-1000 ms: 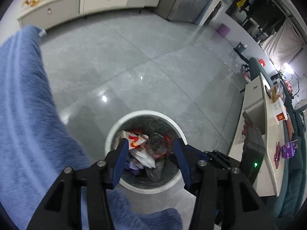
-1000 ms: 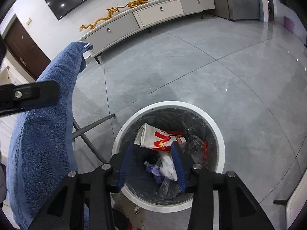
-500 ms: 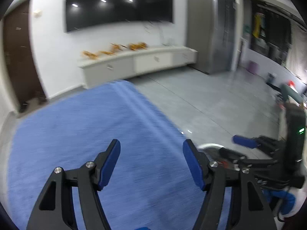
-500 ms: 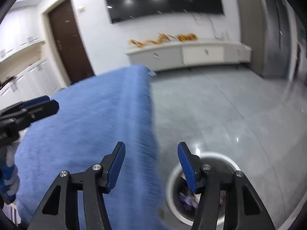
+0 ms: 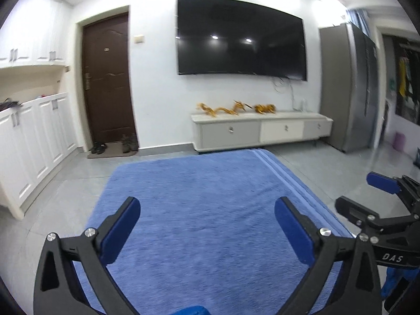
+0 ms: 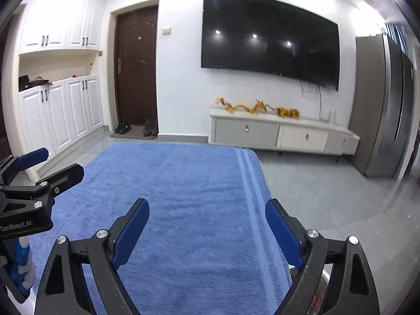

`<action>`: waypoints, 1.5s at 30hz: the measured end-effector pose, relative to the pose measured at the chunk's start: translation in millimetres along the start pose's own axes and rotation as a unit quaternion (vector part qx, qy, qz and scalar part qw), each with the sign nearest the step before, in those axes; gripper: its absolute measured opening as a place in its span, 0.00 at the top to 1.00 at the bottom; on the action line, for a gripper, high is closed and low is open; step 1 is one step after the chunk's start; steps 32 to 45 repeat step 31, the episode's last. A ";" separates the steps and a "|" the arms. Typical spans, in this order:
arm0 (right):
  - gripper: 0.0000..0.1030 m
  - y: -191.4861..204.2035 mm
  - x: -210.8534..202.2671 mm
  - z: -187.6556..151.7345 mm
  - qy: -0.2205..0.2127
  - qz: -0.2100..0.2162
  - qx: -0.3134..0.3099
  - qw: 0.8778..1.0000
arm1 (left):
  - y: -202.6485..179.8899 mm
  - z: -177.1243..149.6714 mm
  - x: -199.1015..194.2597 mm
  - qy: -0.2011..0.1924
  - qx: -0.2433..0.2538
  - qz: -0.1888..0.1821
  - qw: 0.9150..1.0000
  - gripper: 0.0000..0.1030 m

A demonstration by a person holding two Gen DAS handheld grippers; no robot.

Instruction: Collect trash

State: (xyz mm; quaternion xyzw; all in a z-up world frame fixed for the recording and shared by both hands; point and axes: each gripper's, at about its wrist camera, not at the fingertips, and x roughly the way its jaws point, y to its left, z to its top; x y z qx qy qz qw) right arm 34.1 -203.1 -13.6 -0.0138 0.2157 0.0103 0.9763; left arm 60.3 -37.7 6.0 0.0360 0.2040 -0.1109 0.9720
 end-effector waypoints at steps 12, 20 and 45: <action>0.06 37.5 -34.4 0.5 -0.045 -0.016 -0.033 0.998 | 51.2 -16.9 -54.0 -0.032 -0.043 0.048 0.997 0.00; 0.03 46.7 -57.0 -4.2 -0.068 -0.023 -0.045 0.996 | 53.6 -19.1 -74.6 -0.033 -0.047 0.054 0.997 0.00; 0.01 41.4 -76.9 -9.7 -0.083 -0.034 -0.034 0.995 | 46.0 -19.4 -97.5 -0.046 -0.037 0.053 0.997 0.00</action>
